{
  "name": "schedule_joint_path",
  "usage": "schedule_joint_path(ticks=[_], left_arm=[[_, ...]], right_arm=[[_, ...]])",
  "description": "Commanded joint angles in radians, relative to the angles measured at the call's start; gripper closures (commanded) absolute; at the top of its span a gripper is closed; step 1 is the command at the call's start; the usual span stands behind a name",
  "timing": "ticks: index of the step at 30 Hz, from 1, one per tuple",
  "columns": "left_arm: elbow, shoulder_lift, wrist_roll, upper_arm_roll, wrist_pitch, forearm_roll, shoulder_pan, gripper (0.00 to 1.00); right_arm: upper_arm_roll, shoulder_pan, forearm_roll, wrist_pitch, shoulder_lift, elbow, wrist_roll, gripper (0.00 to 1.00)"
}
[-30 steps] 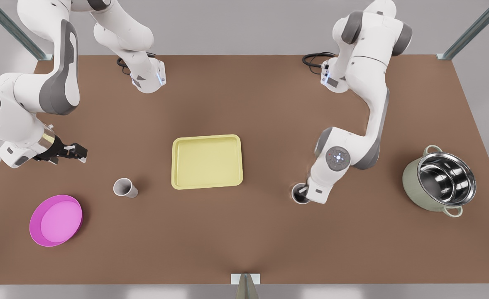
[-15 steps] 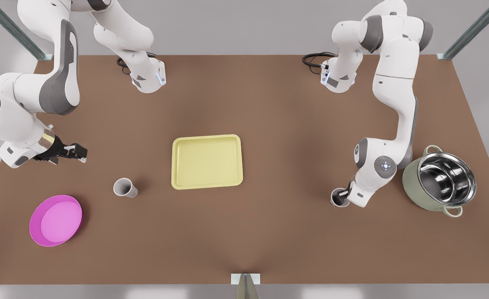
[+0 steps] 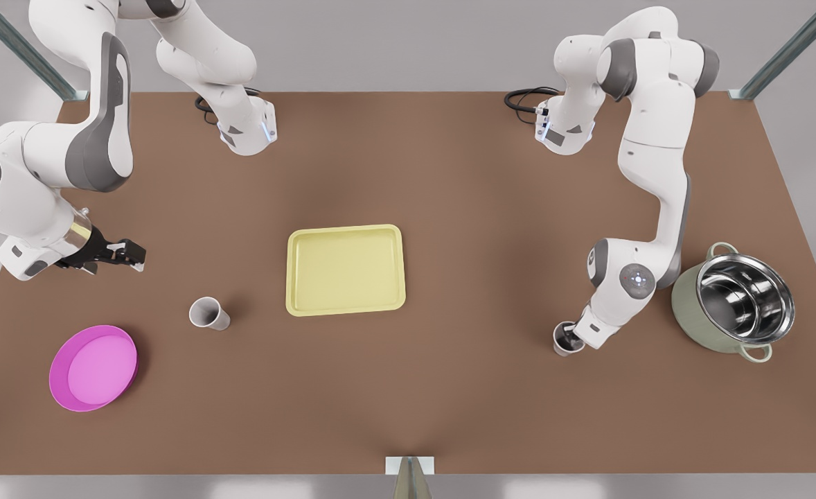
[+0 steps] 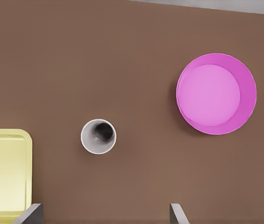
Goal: Use the left arm to pick up the white IKEA cup from the tray and place it on the middle-left position; use the right arm to pick up the white IKEA cup from the tray and place it on the middle-right position
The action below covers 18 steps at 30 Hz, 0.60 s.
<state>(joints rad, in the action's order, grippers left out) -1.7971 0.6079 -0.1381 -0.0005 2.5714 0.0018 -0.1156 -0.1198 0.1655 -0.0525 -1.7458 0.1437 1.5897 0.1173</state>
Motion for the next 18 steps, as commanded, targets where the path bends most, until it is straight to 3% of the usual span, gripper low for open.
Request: schedule_joint_path(ticks=[1,7,9,12,13,14,18], left_arm=[[0.001,0.000,0.150,0.000,0.012,0.007,-0.001,0.00],[0.001,-0.077,0.147,0.000,-0.071,0.010,-0.003,0.00],[0.056,-0.253,0.132,-0.001,-0.410,0.009,-0.004,0.00],[0.397,-0.324,0.081,0.008,-1.036,-0.051,0.002,0.00],[0.381,-0.424,0.077,0.045,-1.122,-0.115,0.008,0.00],[0.277,-0.484,0.087,0.054,-1.058,-0.111,0.008,0.00],[0.321,-0.425,0.077,0.053,-0.970,-0.105,0.004,0.00]], right_arm=[[-0.001,0.000,0.002,0.000,-0.001,-0.001,0.004,0.00],[0.000,0.000,0.002,-0.001,0.001,-0.001,0.002,0.00],[-0.001,0.000,0.000,-0.001,0.001,-0.001,0.002,0.00],[-0.001,0.000,0.000,-0.003,0.001,-0.001,0.002,0.00],[-0.001,0.000,0.002,-0.003,0.001,-0.001,0.002,0.00],[0.000,0.000,0.000,-0.003,0.001,-0.001,0.002,0.00],[0.000,0.000,0.002,-0.003,0.008,-0.017,0.002,0.00]])
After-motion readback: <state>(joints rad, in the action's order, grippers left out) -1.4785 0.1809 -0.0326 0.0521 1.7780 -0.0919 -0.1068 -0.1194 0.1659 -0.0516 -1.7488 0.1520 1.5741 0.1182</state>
